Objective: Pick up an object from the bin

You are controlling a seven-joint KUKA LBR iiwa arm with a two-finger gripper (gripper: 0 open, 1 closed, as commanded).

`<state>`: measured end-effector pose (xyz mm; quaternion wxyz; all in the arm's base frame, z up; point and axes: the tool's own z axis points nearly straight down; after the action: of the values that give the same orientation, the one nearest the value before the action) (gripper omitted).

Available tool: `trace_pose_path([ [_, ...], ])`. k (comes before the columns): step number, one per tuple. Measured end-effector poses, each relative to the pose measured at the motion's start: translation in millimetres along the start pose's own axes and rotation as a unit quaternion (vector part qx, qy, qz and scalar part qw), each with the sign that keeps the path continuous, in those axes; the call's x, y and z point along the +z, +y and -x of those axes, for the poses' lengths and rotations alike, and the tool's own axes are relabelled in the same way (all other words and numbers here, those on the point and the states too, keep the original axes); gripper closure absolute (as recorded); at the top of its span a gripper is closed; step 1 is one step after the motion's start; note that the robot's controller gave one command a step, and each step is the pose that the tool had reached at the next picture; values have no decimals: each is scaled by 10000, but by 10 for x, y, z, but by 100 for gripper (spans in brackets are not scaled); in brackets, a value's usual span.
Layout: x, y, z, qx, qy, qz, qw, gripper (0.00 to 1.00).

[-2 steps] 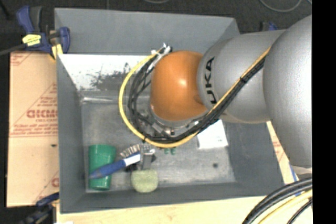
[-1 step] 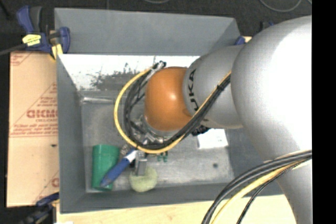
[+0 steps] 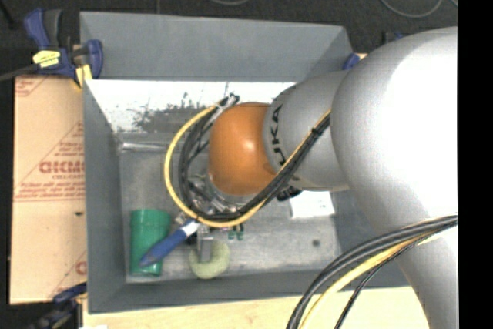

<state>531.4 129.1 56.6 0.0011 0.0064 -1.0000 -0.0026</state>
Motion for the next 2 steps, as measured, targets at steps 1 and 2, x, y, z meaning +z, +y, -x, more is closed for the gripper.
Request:
trace_pose_path([
  [1,-195,-15,-4,130,-66,0,9999,0],
  [2,-157,-124,-28,261,-28,-9,9997,0],
])
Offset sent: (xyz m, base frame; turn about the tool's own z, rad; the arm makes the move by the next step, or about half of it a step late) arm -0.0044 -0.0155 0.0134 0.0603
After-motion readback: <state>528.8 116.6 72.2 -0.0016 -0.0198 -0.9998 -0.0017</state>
